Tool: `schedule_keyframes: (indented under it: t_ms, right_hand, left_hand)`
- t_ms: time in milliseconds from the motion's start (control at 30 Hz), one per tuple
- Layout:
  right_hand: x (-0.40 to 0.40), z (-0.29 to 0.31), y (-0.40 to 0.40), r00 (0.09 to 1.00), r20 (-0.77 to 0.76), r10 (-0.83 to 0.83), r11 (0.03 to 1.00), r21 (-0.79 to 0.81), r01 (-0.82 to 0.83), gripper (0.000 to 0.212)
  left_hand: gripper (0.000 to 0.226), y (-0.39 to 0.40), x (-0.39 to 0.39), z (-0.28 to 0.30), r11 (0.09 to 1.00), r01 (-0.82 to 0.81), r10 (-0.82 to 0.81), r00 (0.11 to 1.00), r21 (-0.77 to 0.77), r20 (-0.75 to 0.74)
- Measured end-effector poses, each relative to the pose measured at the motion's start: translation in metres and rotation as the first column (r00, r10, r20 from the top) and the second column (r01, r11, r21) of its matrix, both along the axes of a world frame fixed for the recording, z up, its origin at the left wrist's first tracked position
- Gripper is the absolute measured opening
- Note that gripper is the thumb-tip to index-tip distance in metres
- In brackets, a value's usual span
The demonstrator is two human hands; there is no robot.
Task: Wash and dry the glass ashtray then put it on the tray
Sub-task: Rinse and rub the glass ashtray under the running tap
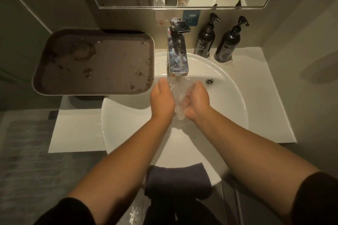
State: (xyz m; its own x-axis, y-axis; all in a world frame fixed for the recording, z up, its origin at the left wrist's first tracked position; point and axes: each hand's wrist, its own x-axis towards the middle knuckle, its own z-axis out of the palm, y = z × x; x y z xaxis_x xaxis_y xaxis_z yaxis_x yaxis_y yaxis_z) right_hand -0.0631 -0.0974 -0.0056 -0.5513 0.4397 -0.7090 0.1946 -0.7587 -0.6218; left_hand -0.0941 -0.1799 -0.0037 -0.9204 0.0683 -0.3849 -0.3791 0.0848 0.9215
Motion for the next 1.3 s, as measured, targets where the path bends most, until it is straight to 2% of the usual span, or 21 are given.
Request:
schedule_keyframes:
  t_ms: [67, 133, 167, 200, 233, 300, 367, 400, 467, 533, 567, 600, 633, 700, 767, 833, 933, 1033, 1133, 1200, 1300]
  right_hand:
    - [0.005, -0.004, 0.004, 0.981, 0.131, 0.141, 0.919, 0.35, -0.179, 0.025]
    - [0.005, -0.006, 0.011, 0.937, 0.231, 0.262, 0.675, 0.65, -0.349, 0.031]
    - [0.003, -0.006, 0.012, 0.933, 0.241, 0.266, 0.626, 0.693, -0.357, 0.032]
    - [0.001, -0.001, 0.011, 0.943, 0.224, 0.247, 0.655, 0.678, -0.333, 0.031]
    - [-0.002, 0.001, 0.01, 0.963, 0.191, 0.191, 0.744, 0.611, -0.269, 0.032]
    - [-0.004, 0.004, 0.003, 0.995, 0.083, 0.05, 0.958, 0.279, -0.071, 0.034]
    - [-0.002, 0.004, -0.005, 0.998, 0.049, -0.029, 0.999, 0.019, 0.028, 0.029]
    - [0.001, 0.003, -0.006, 0.997, 0.083, -0.01, 1.0, 0.03, 0.008, 0.027]
    - [0.01, -0.003, -0.004, 0.973, 0.208, 0.105, 0.93, 0.325, -0.17, 0.026]
    - [0.016, -0.009, 0.002, 0.922, 0.309, 0.235, 0.656, 0.649, -0.385, 0.03]
    - [0.016, -0.012, 0.003, 0.9, 0.333, 0.282, 0.568, 0.698, -0.436, 0.031]
    - [0.015, -0.011, 0.002, 0.9, 0.32, 0.295, 0.592, 0.679, -0.435, 0.03]
    - [0.012, -0.009, 0.001, 0.925, 0.283, 0.254, 0.701, 0.604, -0.378, 0.028]
    - [0.005, -0.006, -0.001, 0.97, 0.21, 0.119, 0.93, 0.318, -0.183, 0.024]
    - [0.002, -0.001, -0.006, 0.987, 0.152, -0.043, 0.997, 0.066, 0.033, 0.024]
    - [0.002, -0.003, -0.008, 0.984, 0.158, -0.082, 0.996, 0.044, 0.076, 0.027]
    - [0.006, -0.006, -0.005, 0.979, 0.195, 0.051, 0.976, 0.2, -0.091, 0.033]
    - [0.01, -0.007, 0.005, 0.93, 0.21, 0.301, 0.789, 0.493, -0.367, 0.049]
    - [0.019, -0.007, 0.01, 0.845, 0.184, 0.502, 0.621, 0.603, -0.501, 0.044]
    - [0.023, -0.006, 0.013, 0.821, 0.142, 0.553, 0.632, 0.57, -0.525, 0.033]
    - [0.026, -0.005, 0.024, 0.781, -0.098, 0.616, 0.763, 0.32, -0.562, 0.029]
  left_hand:
    - [0.034, -0.007, -0.011, -0.001, 0.98, 0.153, -0.164, 0.983, -0.128, -0.077]
    - [0.027, -0.008, -0.021, 0.001, 0.906, 0.355, -0.387, 0.915, -0.23, -0.111]
    - [0.026, -0.009, -0.025, -0.001, 0.876, 0.396, -0.444, 0.886, -0.276, -0.134]
    - [0.03, -0.008, -0.026, -0.001, 0.882, 0.378, -0.427, 0.893, -0.281, -0.143]
    - [0.035, -0.007, -0.024, 0.001, 0.917, 0.332, -0.369, 0.917, -0.223, -0.151]
    - [0.036, -0.003, -0.011, 0.002, 0.99, 0.136, -0.139, 0.984, -0.03, -0.111]
    - [0.036, 0.0, 0.004, 0.0, 1.0, 0.009, -0.008, 0.996, 0.01, -0.093]
    - [0.036, -0.002, 0.007, -0.001, 1.0, 0.011, -0.013, 0.997, -0.023, -0.082]
    - [0.034, -0.007, 0.0, -0.006, 0.992, 0.079, -0.08, 0.997, -0.099, -0.004]
    - [0.031, -0.012, -0.017, -0.008, 0.949, 0.264, -0.238, 0.959, -0.172, 0.157]
    - [0.031, -0.015, -0.024, -0.007, 0.914, 0.344, -0.297, 0.928, -0.215, 0.225]
    - [0.03, -0.015, -0.028, -0.007, 0.904, 0.369, -0.312, 0.915, -0.217, 0.257]
    - [0.028, -0.014, -0.027, -0.006, 0.925, 0.336, -0.29, 0.926, -0.179, 0.241]
    - [0.03, -0.009, -0.012, -0.004, 0.984, 0.18, -0.176, 0.97, -0.009, 0.168]
    - [0.039, -0.003, 0.007, -0.009, 0.991, 0.069, -0.088, 0.982, 0.116, 0.165]
    - [0.048, -0.003, 0.02, -0.013, 0.995, 0.043, -0.058, 0.985, 0.095, 0.161]
    - [0.059, -0.011, 0.016, -0.02, 0.992, 0.125, -0.126, 0.988, 0.018, 0.084]
    - [0.062, -0.019, 0.004, -0.024, 0.968, 0.235, -0.246, 0.96, 0.094, 0.136]
    - [0.045, -0.027, -0.005, -0.023, 0.947, 0.29, -0.318, 0.907, 0.141, 0.277]
    - [0.041, -0.03, -0.004, -0.023, 0.947, 0.267, -0.312, 0.893, 0.176, 0.325]
    - [0.039, -0.031, 0.002, -0.022, 0.91, 0.19, -0.321, 0.885, 0.368, 0.338]
